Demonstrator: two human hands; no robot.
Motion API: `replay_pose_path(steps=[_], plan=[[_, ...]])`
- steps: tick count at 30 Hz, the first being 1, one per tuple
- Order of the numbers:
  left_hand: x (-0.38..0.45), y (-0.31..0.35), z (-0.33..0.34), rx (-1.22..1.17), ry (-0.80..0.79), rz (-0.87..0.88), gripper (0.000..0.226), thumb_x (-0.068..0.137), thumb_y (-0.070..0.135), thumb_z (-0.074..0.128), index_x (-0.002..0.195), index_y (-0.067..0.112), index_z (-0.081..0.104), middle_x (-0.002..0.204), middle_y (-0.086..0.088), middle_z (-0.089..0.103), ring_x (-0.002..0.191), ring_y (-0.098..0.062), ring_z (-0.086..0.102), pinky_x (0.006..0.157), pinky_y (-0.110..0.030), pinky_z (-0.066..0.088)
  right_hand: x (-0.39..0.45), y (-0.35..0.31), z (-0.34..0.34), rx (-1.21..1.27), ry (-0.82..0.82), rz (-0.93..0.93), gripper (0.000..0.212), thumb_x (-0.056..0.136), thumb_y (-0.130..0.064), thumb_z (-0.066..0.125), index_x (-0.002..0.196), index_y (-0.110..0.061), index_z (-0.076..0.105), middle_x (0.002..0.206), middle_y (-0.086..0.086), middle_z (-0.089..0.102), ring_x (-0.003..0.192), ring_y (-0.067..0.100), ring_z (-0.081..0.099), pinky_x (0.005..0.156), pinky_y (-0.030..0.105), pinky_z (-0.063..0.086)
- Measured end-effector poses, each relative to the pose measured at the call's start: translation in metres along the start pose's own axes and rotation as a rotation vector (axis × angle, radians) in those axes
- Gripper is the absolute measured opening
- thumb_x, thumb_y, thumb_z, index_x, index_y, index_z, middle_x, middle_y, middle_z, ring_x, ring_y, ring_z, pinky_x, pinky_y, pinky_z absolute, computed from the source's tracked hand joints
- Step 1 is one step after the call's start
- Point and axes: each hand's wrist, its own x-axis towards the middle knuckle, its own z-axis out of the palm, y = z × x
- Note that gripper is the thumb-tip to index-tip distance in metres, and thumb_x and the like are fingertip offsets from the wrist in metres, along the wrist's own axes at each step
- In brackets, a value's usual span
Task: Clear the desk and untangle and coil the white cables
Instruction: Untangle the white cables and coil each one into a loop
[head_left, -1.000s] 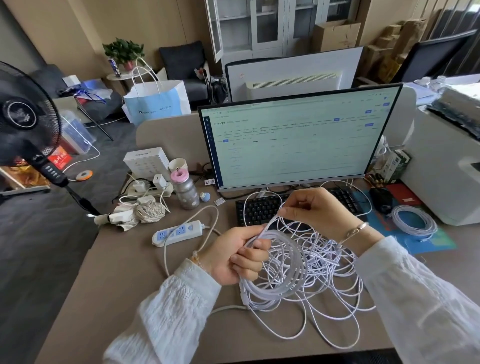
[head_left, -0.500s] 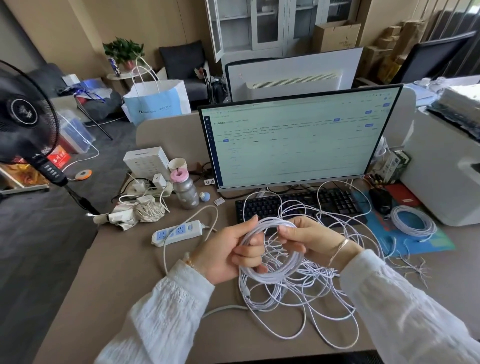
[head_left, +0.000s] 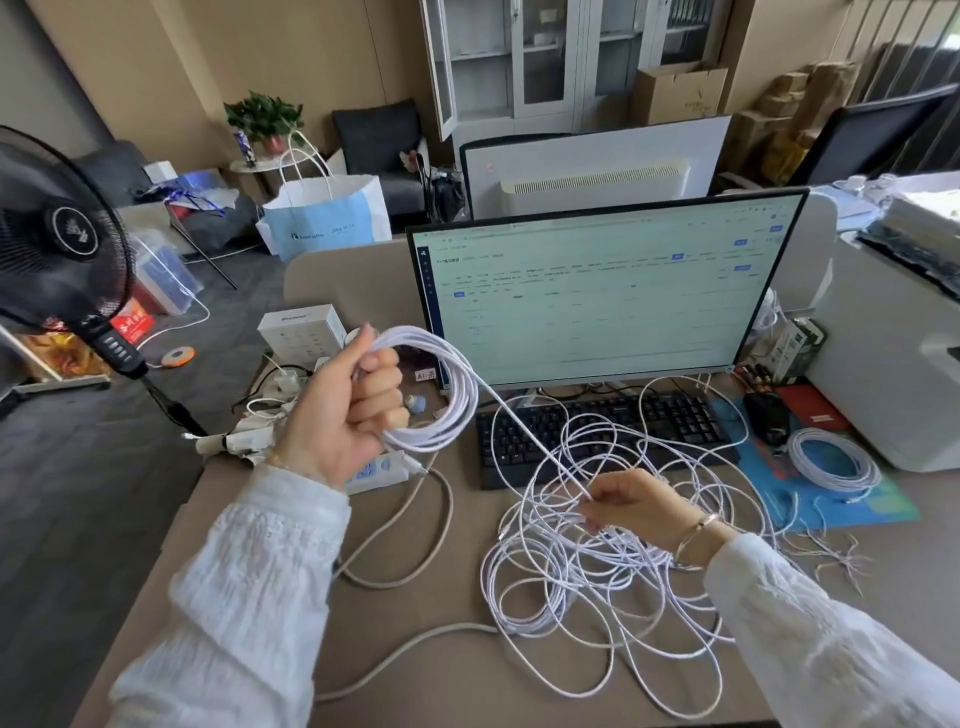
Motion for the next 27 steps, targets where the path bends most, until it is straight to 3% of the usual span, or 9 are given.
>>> replay_pose_path(steps=[5, 9, 14, 16, 18, 21, 23, 27], plan=[[-0.001, 0.004, -0.003, -0.033, 0.013, 0.105, 0.047, 0.099, 0.042, 0.037, 0.057, 0.022, 0.04, 0.038, 0.009, 0.022, 0.036, -0.01, 0.006, 0.034, -0.017, 0.012, -0.004, 0.009, -0.011, -0.227, 0.179, -0.012, 0.012, 0.089, -0.024, 0.065, 0.079, -0.019, 0.07, 0.072, -0.004, 0.073, 0.068, 0.015, 0.069, 0.072, 0.032, 0.058], [0.007, -0.005, -0.005, 0.022, 0.114, 0.157, 0.047, 0.1, 0.046, 0.036, 0.06, 0.021, 0.037, 0.041, 0.01, 0.02, 0.031, -0.004, 0.015, 0.032, -0.017, 0.016, -0.013, -0.02, -0.004, -0.404, 0.208, -0.072, 0.015, 0.096, -0.02, 0.055, 0.09, -0.013, 0.067, 0.069, -0.007, 0.065, 0.059, 0.004, 0.065, 0.061, 0.015, 0.052], [0.019, -0.021, 0.001, 0.184, 0.194, 0.193, 0.047, 0.103, 0.048, 0.03, 0.065, 0.02, 0.031, 0.04, 0.009, 0.019, 0.03, -0.005, 0.015, 0.034, -0.018, 0.017, -0.024, -0.066, 0.02, -0.643, 0.18, -0.309, 0.02, 0.098, -0.022, 0.05, 0.09, -0.011, 0.065, 0.08, -0.002, 0.066, 0.074, 0.017, 0.062, 0.075, 0.027, 0.049], [0.019, -0.029, 0.003, 0.278, 0.181, 0.212, 0.046, 0.103, 0.047, 0.031, 0.066, 0.019, 0.033, 0.042, 0.008, 0.019, 0.033, -0.006, 0.015, 0.037, -0.017, 0.018, -0.028, -0.081, 0.026, -0.649, 0.17, -0.407, 0.02, 0.094, -0.019, 0.052, 0.083, -0.008, 0.064, 0.076, 0.003, 0.067, 0.072, 0.021, 0.062, 0.076, 0.033, 0.05], [0.017, -0.036, 0.005, 0.372, 0.155, 0.245, 0.046, 0.102, 0.046, 0.033, 0.066, 0.018, 0.034, 0.046, 0.007, 0.02, 0.036, -0.008, 0.016, 0.041, -0.021, 0.015, -0.032, -0.094, 0.028, -0.624, 0.152, -0.471, 0.022, 0.093, -0.017, 0.05, 0.075, -0.007, 0.059, 0.068, 0.005, 0.064, 0.065, 0.022, 0.061, 0.067, 0.037, 0.05], [0.011, -0.045, 0.013, 0.513, 0.136, 0.283, 0.047, 0.103, 0.042, 0.033, 0.064, 0.016, 0.031, 0.047, 0.005, 0.019, 0.037, -0.01, 0.016, 0.045, -0.026, 0.013, -0.034, -0.111, 0.031, -0.571, 0.137, -0.544, 0.017, 0.095, -0.015, 0.05, 0.084, -0.01, 0.061, 0.067, 0.002, 0.068, 0.06, 0.017, 0.063, 0.058, 0.024, 0.049], [0.01, -0.051, 0.017, 0.645, 0.101, 0.296, 0.047, 0.103, 0.041, 0.033, 0.064, 0.017, 0.031, 0.048, 0.003, 0.021, 0.037, -0.012, 0.021, 0.043, -0.024, 0.021, -0.034, -0.12, 0.032, -0.514, 0.135, -0.578, 0.009, 0.094, -0.012, 0.054, 0.092, -0.009, 0.062, 0.07, -0.001, 0.071, 0.059, 0.012, 0.063, 0.057, 0.016, 0.044], [0.008, -0.065, 0.019, 0.961, 0.021, 0.299, 0.057, 0.102, 0.047, 0.037, 0.052, 0.022, 0.047, 0.048, 0.004, 0.045, 0.045, -0.014, 0.045, 0.056, -0.027, 0.038, -0.028, -0.133, 0.025, -0.451, 0.219, -0.643, 0.011, 0.088, -0.013, 0.054, 0.087, -0.009, 0.064, 0.067, -0.002, 0.068, 0.054, 0.013, 0.056, 0.058, 0.024, 0.046]])
